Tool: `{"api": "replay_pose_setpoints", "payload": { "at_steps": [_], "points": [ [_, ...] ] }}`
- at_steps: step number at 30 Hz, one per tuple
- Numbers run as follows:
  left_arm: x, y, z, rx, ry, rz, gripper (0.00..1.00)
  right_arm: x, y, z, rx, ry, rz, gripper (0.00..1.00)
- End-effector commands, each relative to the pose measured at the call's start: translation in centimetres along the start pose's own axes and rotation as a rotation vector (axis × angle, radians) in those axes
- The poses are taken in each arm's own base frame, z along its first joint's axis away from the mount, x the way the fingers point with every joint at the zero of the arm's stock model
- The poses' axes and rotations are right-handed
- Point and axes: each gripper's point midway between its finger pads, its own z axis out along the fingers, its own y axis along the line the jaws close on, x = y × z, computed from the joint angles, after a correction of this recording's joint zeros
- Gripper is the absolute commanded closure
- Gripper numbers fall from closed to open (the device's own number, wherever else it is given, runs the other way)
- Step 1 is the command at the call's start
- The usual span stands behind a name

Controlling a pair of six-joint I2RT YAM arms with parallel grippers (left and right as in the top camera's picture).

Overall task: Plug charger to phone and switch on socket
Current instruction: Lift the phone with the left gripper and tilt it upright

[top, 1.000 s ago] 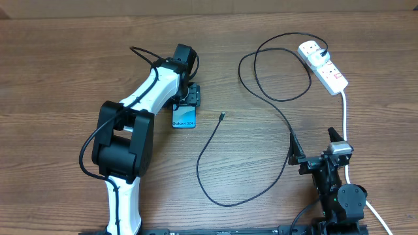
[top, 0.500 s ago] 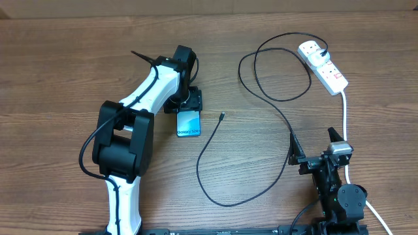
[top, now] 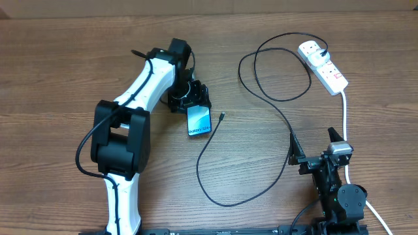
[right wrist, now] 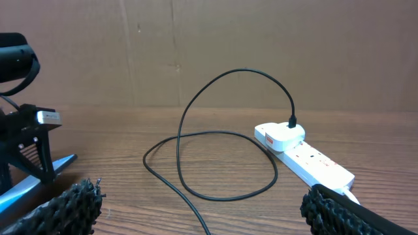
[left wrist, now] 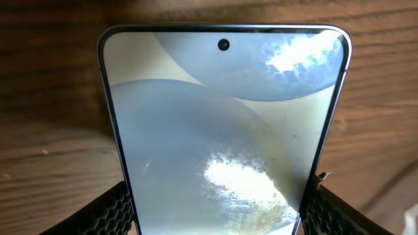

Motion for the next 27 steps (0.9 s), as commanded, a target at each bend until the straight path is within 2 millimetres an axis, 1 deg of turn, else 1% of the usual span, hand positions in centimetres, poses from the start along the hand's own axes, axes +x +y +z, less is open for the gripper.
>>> {"api": "replay_pose_setpoints", "payload": {
  "at_steps": [1,5,12,15,18,21,27],
  "points": [
    [0.1,-2.7,-1.4,0.191,0.046,-0.027,0.32,0.0,0.0,0.0,0.000,-0.009,0.003,0.00],
    [0.5,-4.6,-2.8,0.372,0.105,-0.051,0.32,0.0,0.0,0.0,0.000,-0.009,0.003,0.00],
    [0.9,-7.5,-7.1,0.715,0.198,-0.084,0.31,0.0,0.0,0.0,0.000,-0.009,0.003,0.00],
    [0.9,-8.2,-8.9,0.835,0.240,-0.116,0.31,0.0,0.0,0.0,0.000,-0.009,0.003,0.00],
    [1.0,-8.8,-10.6,0.931,0.278,-0.141,0.31,0.0,0.0,0.0,0.000,-0.009,0.003,0.00],
    [1.0,-9.1,-11.6,0.986,0.323,-0.192,0.31,0.0,0.0,0.0,0.000,-0.009,0.003,0.00],
    [1.2,-9.6,-12.5,1.027,0.395,-0.268,0.31,0.0,0.0,0.0,0.000,-0.009,0.003,0.00]
  ]
}}
